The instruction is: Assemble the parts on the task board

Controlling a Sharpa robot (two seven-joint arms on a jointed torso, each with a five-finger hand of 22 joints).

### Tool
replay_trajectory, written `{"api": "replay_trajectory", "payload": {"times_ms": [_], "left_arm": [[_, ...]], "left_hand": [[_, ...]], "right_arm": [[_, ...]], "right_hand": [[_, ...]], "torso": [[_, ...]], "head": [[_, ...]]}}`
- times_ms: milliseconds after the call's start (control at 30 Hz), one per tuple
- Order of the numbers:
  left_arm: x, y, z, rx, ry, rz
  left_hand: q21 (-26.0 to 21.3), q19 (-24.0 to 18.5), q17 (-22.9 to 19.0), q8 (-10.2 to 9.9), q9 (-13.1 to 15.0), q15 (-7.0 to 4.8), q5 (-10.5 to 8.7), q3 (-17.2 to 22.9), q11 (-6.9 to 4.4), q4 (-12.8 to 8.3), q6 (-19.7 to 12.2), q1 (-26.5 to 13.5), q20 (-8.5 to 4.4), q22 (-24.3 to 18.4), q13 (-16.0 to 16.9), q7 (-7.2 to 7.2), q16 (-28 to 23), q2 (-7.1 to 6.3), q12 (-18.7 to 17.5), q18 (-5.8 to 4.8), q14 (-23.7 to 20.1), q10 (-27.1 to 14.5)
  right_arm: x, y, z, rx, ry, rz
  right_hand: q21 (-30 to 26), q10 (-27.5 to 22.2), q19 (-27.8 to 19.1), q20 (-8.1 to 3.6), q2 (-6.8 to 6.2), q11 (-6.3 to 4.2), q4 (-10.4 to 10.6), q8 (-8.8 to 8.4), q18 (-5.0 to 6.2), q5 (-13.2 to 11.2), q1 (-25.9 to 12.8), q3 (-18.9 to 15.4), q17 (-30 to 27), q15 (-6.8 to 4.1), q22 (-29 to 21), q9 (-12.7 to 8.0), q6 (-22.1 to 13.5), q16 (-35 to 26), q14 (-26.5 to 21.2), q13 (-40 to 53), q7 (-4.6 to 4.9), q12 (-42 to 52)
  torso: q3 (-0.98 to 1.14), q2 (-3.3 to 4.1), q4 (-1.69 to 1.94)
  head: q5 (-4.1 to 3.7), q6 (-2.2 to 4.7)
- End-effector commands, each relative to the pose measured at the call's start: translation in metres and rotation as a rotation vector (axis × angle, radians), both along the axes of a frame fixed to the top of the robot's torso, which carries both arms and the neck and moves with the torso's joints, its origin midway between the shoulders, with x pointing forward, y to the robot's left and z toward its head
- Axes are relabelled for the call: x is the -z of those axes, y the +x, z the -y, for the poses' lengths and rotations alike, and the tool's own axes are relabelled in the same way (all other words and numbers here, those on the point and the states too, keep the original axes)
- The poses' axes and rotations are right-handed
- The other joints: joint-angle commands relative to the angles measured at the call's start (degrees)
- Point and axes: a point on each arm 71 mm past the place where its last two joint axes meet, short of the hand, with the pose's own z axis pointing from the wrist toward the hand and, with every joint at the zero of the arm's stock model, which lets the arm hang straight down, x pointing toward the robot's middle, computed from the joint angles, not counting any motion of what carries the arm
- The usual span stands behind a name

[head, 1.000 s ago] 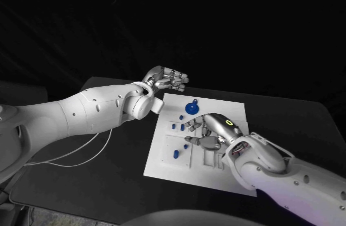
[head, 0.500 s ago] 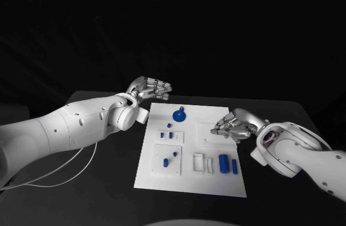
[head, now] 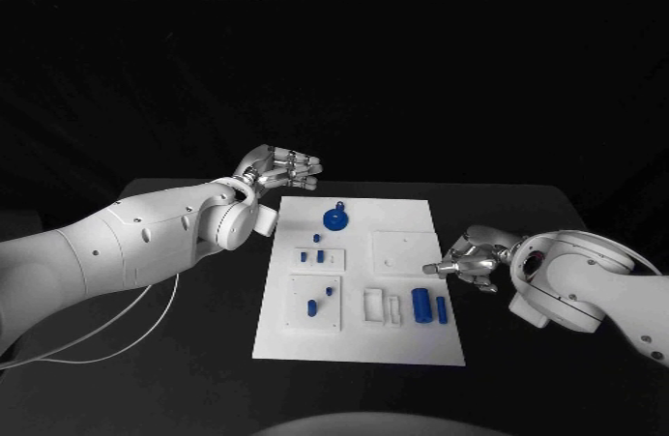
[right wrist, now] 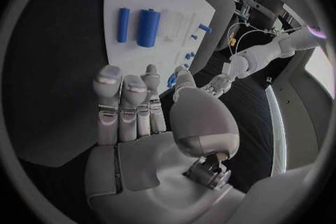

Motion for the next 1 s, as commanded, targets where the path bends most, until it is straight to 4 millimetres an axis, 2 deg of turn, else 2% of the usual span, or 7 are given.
{"api": "replay_trajectory", "payload": {"times_ms": [33,133,400,467,500,767,1000], "left_arm": [[0.0,-0.001,0.002,0.025,-0.016,0.005],[0.0,-0.002,0.003,0.028,-0.017,0.002],[0.001,-0.003,0.005,0.04,-0.02,0.0],[0.001,-0.003,0.006,0.043,-0.021,0.0],[0.0,-0.003,0.006,0.044,-0.022,0.0],[0.0,-0.004,0.008,0.052,-0.024,-0.002],[0.001,-0.004,0.009,0.055,-0.025,-0.005]], "left_hand": [[0.4,0.3,0.1,-0.2,0.0,0.01,-0.01,-0.4,0.06,0.0,-0.2,-0.2,-0.11,-0.1,0.0,0.19,0.0,-0.11,0.0,0.05,0.3,0.0],[0.3,0.3,0.1,-0.2,0.0,0.04,-0.03,-0.5,0.12,0.1,-0.3,-0.3,-0.09,-0.2,0.0,0.21,0.0,-0.15,0.0,0.02,0.2,-0.1],[0.1,0.4,0.2,-0.2,0.0,0.13,-0.18,-1.9,0.35,0.2,-0.8,-1.0,0.05,-0.6,0.0,0.14,0.1,-0.53,0.0,-0.02,0.3,-0.8],[0.0,0.5,0.2,-0.2,0.0,0.14,-0.17,-2.5,0.37,0.3,-0.8,-1.0,0.07,-1.0,0.1,0.16,0.1,-0.29,0.0,-0.02,0.3,-0.9],[0.0,0.6,0.3,-0.2,0.0,0.16,-0.18,-2.7,0.4,0.3,-0.9,-1.0,0.08,-1.1,0.0,0.17,0.0,-0.34,0.0,-0.02,0.2,-1.0],[-0.1,0.6,0.3,-0.2,0.0,0.17,-0.17,-3.0,0.4,0.4,-0.9,-1.2,0.11,-1.3,0.1,0.17,0.1,-0.32,0.0,-0.04,0.2,-1.0],[-0.1,0.7,0.3,-0.2,0.0,0.18,-0.16,-3.3,0.4,0.4,-0.9,-1.3,0.13,-1.5,0.1,0.17,0.1,-0.24,0.0,-0.04,0.2,-1.0]], "right_arm": [[0.009,-0.007,0.004,-0.001,-0.103,-0.14],[0.012,-0.007,0.006,-0.006,-0.124,-0.162],[0.022,-0.011,0.004,-0.034,-0.165,-0.204],[0.025,-0.012,0.002,-0.04,-0.171,-0.208],[0.028,-0.012,0.0,-0.045,-0.175,-0.209],[0.034,-0.013,-0.016,-0.064,-0.171,-0.198],[0.039,-0.012,-0.024,-0.074,-0.167,-0.206]], "right_hand": [[0.3,0.6,3.2,-0.19,0.98,0.07,-0.3,-0.22,-0.42,0.2,-0.1,-0.4,0.8,0.11,1.2,-2.0,-0.5,0.4,0.4,1.5,0.2,0.7],[0.5,0.8,3.2,-0.1,1.5,0.19,-0.6,-0.19,-0.37,0.0,-0.7,-0.6,1.9,0.2,1.5,-4.3,-0.6,0.6,0.6,3.0,0.41,1.1],[0.8,1.2,3.3,0.06,1.91,0.44,-1.0,-0.2,-0.31,-0.5,-1.4,-0.5,4.0,0.36,2.2,-7.8,-0.9,1.6,0.8,5.3,0.67,1.9],[0.9,1.2,3.2,0.07,1.86,0.45,-1.0,-0.25,-0.31,-0.4,-1.4,-0.5,4.1,0.37,2.3,-8.0,-1.1,1.7,0.8,5.5,0.73,2.0],[1.0,1.3,3.3,0.09,1.8,0.5,-1.1,-0.22,-0.31,-0.4,-1.4,-0.5,4.3,0.4,2.4,-8.2,-1.4,1.8,0.9,5.6,0.82,2.1],[2.0,1.7,3.4,0.35,1.3,0.95,-1.2,-0.21,-0.1,-0.5,-1.6,-0.6,5.3,0.7,3.0,-9.0,-3.7,2.6,1.0,7.9,1.6,5.2],[2.5,1.8,3.4,0.46,1.23,1.02,-1.4,-0.21,-0.02,-0.5,-1.6,-0.3,5.7,0.76,3.2,-8.8,-4.2,2.9,1.1,8.5,1.7,5.9]], "torso": [[-0.12,-0.24,-0.12],[-0.25,-0.28,-0.05],[-0.41,-0.27,-0.03],[-0.41,-0.26,-0.03],[-0.51,-0.29,0.0],[-0.36,-0.22,0.07],[-0.42,-0.22,0.04]], "head": [[-0.26,-0.35],[-0.28,-0.59],[-0.53,-1.05],[-0.58,-1.13],[-0.61,-1.22],[-0.3,-1.47],[0.44,-1.77]]}}
